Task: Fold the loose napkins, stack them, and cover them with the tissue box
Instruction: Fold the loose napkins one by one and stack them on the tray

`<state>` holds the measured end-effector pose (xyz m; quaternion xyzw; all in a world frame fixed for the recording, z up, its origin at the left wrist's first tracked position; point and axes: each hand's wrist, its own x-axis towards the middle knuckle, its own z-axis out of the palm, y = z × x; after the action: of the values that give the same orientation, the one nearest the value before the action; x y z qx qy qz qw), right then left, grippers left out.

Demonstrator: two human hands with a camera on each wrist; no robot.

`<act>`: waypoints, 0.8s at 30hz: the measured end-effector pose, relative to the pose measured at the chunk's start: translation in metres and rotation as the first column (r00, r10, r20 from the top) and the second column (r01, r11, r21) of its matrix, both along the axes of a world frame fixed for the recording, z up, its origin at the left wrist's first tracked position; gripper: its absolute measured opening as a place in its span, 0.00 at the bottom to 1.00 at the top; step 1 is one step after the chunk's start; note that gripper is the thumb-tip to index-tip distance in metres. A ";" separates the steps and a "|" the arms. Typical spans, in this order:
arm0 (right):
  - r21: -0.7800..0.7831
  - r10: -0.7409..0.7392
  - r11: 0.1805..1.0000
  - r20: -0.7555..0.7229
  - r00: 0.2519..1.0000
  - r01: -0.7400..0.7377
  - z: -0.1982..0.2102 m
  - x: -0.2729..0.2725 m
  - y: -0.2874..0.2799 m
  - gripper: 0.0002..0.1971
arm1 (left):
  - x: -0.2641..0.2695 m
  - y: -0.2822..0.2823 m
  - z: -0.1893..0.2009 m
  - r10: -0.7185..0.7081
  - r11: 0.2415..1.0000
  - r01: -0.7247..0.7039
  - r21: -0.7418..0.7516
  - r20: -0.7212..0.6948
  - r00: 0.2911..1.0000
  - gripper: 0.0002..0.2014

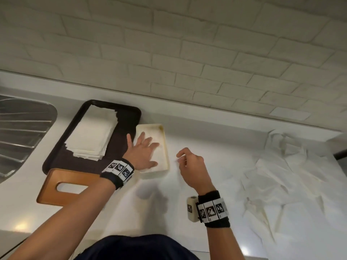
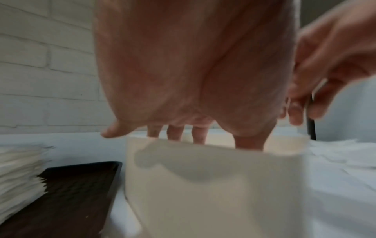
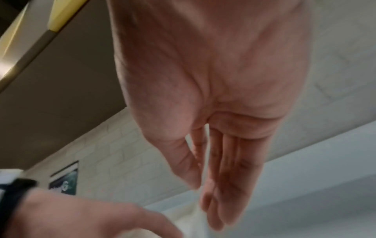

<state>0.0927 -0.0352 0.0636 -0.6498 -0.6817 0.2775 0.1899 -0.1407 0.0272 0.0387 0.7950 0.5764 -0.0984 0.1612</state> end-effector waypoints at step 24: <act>0.055 0.019 0.998 -0.618 0.786 0.019 0.016 0.070 -0.017 0.14 | 0.097 -0.073 0.063 0.275 0.948 -0.263 -0.182 0.882 0.382 0.38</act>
<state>0.1630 -0.0518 0.0800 -0.5173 -0.5899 0.4547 0.4214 -0.0439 -0.0461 0.1017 0.6189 0.5214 0.3638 0.4613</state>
